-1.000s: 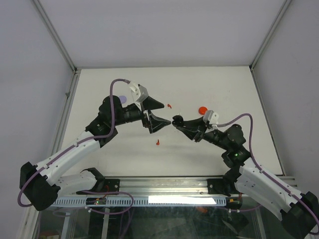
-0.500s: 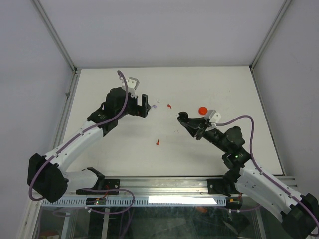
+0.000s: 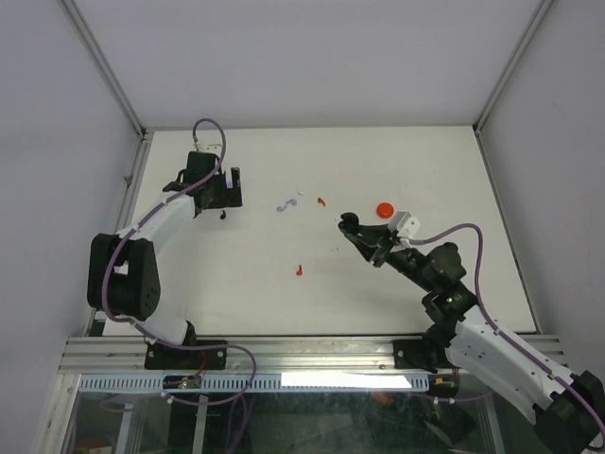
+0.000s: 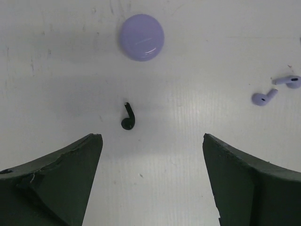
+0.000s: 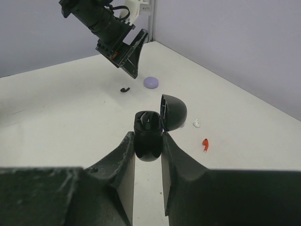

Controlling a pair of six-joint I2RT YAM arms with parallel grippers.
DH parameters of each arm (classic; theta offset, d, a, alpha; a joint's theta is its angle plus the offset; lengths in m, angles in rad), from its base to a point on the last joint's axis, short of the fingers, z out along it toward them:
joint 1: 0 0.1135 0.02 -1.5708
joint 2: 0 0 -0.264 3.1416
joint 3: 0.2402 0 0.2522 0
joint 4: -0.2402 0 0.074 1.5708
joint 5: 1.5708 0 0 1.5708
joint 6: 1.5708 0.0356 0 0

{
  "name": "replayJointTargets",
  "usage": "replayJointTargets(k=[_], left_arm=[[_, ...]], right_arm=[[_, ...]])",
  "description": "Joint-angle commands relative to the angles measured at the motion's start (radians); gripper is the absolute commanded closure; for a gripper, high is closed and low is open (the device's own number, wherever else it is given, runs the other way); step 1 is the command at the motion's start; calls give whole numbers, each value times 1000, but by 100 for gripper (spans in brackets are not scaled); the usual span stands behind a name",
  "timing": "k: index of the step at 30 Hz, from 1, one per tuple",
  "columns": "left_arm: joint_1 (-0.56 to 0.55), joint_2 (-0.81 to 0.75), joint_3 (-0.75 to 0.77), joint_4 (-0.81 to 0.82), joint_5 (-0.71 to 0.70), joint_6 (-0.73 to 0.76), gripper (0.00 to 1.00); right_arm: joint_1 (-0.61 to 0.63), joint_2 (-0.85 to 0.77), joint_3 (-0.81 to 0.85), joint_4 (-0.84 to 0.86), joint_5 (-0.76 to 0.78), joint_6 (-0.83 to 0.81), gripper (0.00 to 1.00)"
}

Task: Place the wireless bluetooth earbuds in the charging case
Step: Pick up the earbud from the center of the board.

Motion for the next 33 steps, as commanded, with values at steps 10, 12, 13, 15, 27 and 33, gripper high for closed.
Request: replayJointTargets(k=[10,12,13,15,27,33], left_arm=[[74,314,252,-87,23,31,34],[74,344,272,-102,27,35,37],[75,354,273,-106,30,36,37],[75,365,272,-111,34,38,39],[69,406,267,-133,170,59,55],[36,389,237,-178,222,71,62]], right_arm=[[4,-43,-2,9,8,-30,100],[4,-43,-1,5,7,-32,100],[4,-44,-1,4,8,-33,100],[4,-46,-3,3,12,-33,100],[4,-50,-3,8,7,-23,100],[4,-78,-1,-7,14,-21,100]])
